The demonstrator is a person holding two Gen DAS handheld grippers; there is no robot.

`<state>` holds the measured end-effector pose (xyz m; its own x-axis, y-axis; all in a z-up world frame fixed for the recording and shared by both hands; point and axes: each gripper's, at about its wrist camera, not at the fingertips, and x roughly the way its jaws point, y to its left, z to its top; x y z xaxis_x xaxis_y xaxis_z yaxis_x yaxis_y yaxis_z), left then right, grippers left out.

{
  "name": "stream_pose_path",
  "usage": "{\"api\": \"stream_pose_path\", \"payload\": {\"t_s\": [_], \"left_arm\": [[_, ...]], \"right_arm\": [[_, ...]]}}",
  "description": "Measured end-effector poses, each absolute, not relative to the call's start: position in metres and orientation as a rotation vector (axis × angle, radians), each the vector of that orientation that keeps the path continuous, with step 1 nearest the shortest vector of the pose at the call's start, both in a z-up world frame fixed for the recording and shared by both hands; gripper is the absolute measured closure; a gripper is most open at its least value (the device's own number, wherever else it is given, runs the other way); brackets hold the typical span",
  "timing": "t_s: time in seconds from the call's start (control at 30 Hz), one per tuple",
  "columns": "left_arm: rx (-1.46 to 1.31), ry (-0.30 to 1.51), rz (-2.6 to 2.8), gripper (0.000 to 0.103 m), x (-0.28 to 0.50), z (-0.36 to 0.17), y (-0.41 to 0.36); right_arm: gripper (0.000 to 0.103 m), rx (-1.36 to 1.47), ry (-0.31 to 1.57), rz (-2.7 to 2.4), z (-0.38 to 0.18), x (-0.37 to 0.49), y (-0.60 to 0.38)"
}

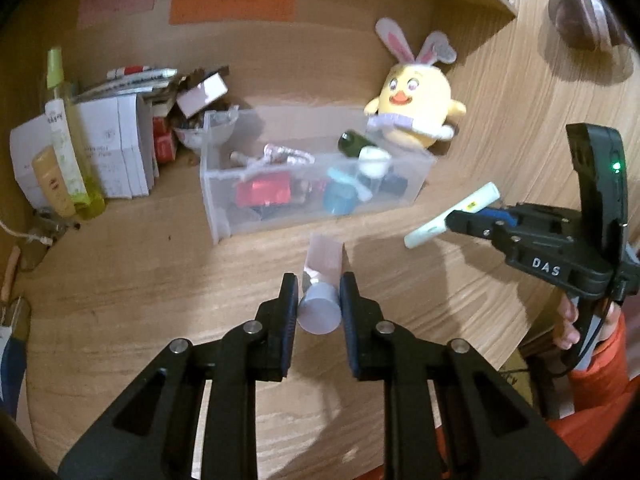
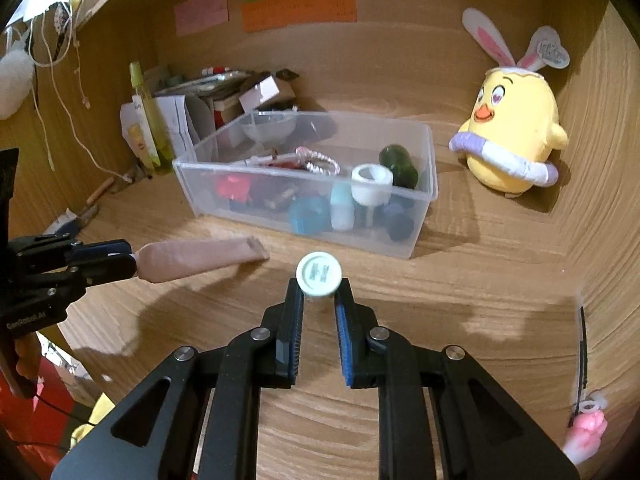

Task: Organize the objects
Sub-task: 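Carry the beige tube and mint-green tube into the bin and release both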

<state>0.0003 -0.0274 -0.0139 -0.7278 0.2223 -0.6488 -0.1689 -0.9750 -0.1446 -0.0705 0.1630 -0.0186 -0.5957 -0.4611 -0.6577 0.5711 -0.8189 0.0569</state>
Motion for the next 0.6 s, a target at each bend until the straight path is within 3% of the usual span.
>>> {"api": "stream_pose_path", "payload": {"t_s": [0.6], "left_arm": [[-0.834,-0.099,2.823,0.083,-0.014,0.049,-0.029]], "right_arm": [[0.089,0.768,0.154,-2.399,0.025,-0.084,0.157]]}}
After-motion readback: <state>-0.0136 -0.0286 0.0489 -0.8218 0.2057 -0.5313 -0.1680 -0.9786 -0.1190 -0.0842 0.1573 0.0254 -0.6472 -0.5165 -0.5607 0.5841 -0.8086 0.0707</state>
